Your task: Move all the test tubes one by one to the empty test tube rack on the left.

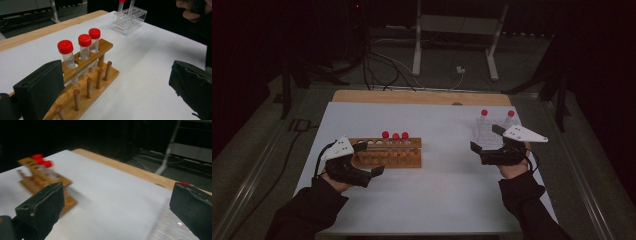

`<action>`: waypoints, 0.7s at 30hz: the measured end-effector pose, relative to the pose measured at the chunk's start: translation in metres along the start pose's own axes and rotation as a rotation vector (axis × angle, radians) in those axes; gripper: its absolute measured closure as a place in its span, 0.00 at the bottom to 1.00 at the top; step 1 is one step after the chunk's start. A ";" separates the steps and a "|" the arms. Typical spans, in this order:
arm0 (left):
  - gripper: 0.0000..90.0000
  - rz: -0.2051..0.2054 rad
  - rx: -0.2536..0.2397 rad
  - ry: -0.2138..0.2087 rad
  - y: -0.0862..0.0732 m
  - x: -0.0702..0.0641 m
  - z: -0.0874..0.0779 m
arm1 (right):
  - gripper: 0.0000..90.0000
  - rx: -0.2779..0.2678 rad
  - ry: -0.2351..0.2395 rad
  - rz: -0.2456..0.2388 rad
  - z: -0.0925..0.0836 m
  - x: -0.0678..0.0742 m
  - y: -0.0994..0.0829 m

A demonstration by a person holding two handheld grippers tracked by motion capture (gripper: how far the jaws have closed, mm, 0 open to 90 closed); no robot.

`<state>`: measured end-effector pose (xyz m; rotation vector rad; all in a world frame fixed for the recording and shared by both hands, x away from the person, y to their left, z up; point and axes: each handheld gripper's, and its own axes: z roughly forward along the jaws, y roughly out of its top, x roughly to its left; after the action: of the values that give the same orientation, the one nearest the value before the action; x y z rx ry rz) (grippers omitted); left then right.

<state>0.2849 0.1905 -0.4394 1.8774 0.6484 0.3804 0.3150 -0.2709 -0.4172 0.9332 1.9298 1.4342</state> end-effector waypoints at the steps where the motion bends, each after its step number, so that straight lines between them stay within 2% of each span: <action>1: 0.01 0.002 0.001 0.000 -0.001 -0.001 -0.001 | 0.00 0.001 -0.024 0.007 0.000 -0.007 -0.001; 7: 0.01 0.015 0.000 -0.016 -0.011 -0.009 -0.002 | 0.00 0.025 -0.132 0.047 0.003 -0.038 -0.008; 14: 0.01 0.030 0.007 -0.056 -0.018 -0.016 -0.002 | 0.03 0.059 -0.244 0.111 0.009 -0.075 -0.022; 21: 0.01 0.034 0.000 -0.055 -0.022 -0.019 -0.002 | 0.07 0.097 -0.338 0.163 0.017 -0.104 -0.034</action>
<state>0.2628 0.1870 -0.4581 1.8946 0.5803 0.3490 0.3844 -0.3504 -0.4518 1.3121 1.7145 1.1849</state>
